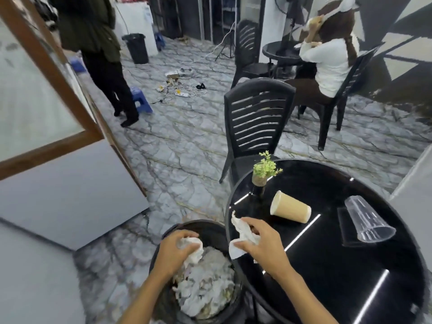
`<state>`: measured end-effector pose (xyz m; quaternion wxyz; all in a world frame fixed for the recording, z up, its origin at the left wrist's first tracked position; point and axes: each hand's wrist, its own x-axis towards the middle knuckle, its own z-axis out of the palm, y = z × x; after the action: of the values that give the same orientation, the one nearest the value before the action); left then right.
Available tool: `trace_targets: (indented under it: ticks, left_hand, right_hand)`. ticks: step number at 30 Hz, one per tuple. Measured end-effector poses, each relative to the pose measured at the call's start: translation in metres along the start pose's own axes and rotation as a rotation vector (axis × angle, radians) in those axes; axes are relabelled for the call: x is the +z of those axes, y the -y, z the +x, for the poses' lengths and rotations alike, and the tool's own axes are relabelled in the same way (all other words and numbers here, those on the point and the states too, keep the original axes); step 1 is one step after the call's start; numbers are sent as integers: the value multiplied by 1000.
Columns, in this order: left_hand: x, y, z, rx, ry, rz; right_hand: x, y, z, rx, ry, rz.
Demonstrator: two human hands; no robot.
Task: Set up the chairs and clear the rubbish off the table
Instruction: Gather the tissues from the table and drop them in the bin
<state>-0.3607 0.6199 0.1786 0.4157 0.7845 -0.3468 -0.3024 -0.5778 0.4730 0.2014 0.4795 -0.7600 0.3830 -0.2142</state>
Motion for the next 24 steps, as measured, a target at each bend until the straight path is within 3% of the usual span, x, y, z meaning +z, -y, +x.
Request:
trace_targets:
  ticks: [9,16,24]
  left_hand:
    - [-15,85,17,-120,-40,-16]
    - [0,133,53,-113,76,132]
    - [-20,121,52,-36,95,103]
  right_hand:
    - [102,-29,18,103,95,-87]
    - [144,-61,32,121,240,-274]
    - [127,-48,12,66,56,-240]
